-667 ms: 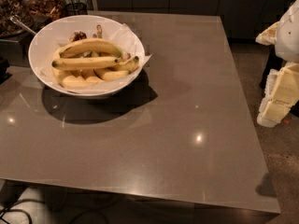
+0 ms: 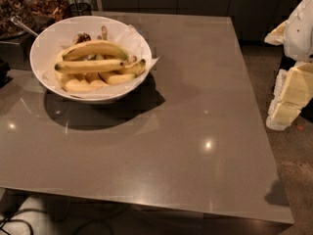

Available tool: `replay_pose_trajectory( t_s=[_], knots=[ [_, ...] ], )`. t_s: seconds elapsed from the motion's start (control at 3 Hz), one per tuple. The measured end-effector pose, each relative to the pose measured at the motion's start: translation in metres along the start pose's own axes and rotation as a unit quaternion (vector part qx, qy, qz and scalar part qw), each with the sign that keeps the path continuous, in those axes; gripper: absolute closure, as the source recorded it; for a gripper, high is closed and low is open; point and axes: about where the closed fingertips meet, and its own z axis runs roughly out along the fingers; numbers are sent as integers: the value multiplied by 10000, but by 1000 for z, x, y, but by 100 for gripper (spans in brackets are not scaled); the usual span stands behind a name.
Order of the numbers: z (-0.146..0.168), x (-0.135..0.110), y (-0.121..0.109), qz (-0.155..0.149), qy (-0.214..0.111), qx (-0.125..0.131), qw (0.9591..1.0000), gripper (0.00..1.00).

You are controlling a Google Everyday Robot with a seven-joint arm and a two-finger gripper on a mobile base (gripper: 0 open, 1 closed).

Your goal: Pick banana from white bowl

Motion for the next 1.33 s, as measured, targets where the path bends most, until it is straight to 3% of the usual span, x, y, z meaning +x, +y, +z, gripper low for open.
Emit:
replay_pose_trajectory(
  t_s=[0.67,1.0,1.33],
  knots=[
    [14,-42,-27,-82,242,-418,9988,0],
    [24,-81,-39,-426,322,-409,9977,0],
    [25,-90,-45,-457,207,-270,9984,0]
  ],
)
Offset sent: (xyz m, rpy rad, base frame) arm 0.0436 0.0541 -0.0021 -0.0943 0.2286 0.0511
